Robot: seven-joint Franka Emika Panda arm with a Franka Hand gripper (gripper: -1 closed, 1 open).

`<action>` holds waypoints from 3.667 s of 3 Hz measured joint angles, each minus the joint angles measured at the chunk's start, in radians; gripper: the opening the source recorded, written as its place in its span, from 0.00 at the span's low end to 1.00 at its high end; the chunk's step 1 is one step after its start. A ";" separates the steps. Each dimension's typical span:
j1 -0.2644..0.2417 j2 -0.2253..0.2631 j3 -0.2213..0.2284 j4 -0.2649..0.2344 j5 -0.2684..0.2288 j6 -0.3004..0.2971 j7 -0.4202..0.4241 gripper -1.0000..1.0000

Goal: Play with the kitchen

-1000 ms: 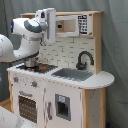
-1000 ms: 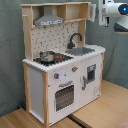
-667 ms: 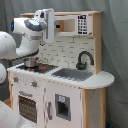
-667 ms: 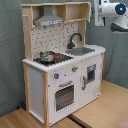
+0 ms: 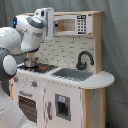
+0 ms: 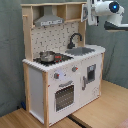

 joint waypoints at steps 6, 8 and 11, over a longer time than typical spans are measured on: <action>-0.148 0.243 0.306 0.285 -0.021 -0.082 0.007 0.00; -0.139 0.219 0.346 0.295 -0.019 -0.130 0.009 1.00; -0.106 0.233 0.557 0.314 0.019 -0.333 -0.035 1.00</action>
